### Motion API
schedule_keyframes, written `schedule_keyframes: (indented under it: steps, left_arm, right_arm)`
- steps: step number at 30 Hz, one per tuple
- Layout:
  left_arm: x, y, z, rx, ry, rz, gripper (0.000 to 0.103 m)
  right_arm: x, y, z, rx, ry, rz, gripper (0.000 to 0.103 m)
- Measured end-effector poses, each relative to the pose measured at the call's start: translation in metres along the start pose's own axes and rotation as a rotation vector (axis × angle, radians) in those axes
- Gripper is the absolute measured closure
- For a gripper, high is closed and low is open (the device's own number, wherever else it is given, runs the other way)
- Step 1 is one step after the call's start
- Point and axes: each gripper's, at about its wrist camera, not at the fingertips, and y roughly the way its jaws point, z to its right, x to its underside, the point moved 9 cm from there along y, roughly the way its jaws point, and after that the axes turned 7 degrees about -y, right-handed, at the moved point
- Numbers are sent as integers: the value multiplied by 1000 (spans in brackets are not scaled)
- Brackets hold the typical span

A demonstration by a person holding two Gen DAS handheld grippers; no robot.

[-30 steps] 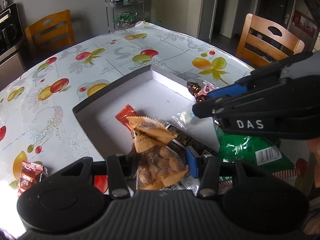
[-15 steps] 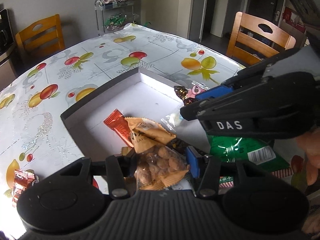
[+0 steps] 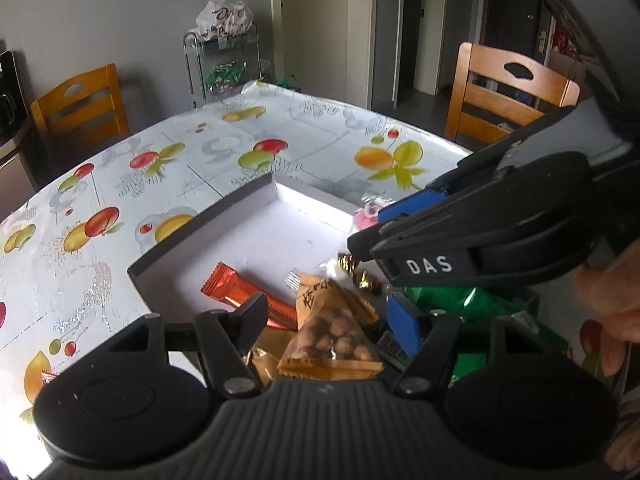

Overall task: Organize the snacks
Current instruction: 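Open the right tool to drop the twisted candy while the left tool drops the peanut bag, then move both open tools back over the remaining snacks on the table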

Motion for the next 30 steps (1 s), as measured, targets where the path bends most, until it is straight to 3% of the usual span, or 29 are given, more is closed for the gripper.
schedule_keyframes:
  steps: [14,30]
  left_arm:
    - [4,-24,-26,-47,-73,30,37]
    - [34,-62,-80,-160,-168,30,37]
  right_arm:
    - [-15,-13,-21,-12,-16,47,72]
    - [-35,-12,-83,-93,-88,66,61]
